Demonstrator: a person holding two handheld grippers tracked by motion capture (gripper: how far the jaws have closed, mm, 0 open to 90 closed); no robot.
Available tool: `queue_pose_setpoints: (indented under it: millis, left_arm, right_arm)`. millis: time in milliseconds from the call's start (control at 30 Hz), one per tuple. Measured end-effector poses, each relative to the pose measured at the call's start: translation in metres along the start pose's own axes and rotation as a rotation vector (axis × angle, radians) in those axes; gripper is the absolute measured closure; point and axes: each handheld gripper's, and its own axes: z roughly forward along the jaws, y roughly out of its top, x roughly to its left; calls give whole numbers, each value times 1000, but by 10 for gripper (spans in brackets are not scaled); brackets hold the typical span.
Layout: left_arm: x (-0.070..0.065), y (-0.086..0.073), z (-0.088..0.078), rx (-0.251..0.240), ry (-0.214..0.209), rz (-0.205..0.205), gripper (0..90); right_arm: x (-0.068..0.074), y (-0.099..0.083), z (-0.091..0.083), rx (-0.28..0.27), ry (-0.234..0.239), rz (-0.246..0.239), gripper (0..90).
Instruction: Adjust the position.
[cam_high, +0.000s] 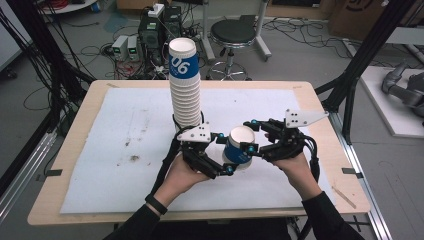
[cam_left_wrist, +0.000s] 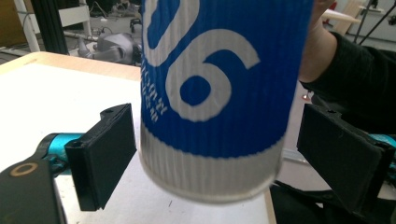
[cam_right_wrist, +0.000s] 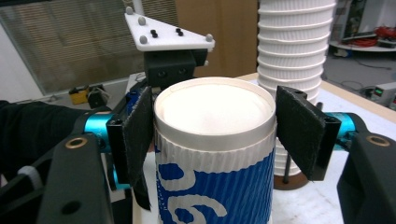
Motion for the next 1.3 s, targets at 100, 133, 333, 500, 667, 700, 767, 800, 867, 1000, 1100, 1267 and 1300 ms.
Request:
queue_pose_setpoints:
  millis: [100, 133, 333, 500, 667, 700, 767, 800, 867, 1000, 1100, 1267, 1300]
  left_arm:
    - [0, 0, 3, 5, -5, 3, 115]
    - [0, -1, 4, 5, -4, 0, 115]
    - [-1, -2, 10, 21, -5, 3, 116]
    - [-1, -3, 9, 26, -15, 9, 171]
    - [0, -3, 7, 29, -14, 13, 186]
    - [0, -3, 6, 31, -14, 18, 187]
    - [0, -2, 5, 38, -14, 18, 190]
    - [0, -2, 4, 42, -12, 19, 190]
    - [1, -2, 2, 47, -15, 18, 194]
    - [1, 1, -2, 94, 0, 28, 197]
    - [1, 4, -3, 149, 5, 40, 200]
    - [-4, 10, -1, 261, 38, 99, 203]
    - [-5, 10, 0, 275, 43, 105, 204]
  right_arm:
    - [0, -2, 2, -3, 8, 7, 313]
    - [0, -2, 2, -4, 10, 9, 312]
    - [1, -4, 6, 1, 22, 16, 313]
    - [1, -5, 7, 1, 26, 18, 313]
    - [1, -5, 8, -2, 25, 3, 305]
    - [1, -4, 9, -3, 21, -3, 285]
    - [1, -3, 9, 8, 4, -9, 210]
    - [2, -3, 9, 14, -4, -12, 202]
    - [1, -1, 7, 19, 3, -19, 202]
    - [0, 5, 1, 37, -1, -22, 191]
    - [1, 10, -2, 72, 4, -14, 191]
    - [2, 14, 1, 163, -4, -37, 191]
    - [3, 13, 2, 171, -1, -37, 191]
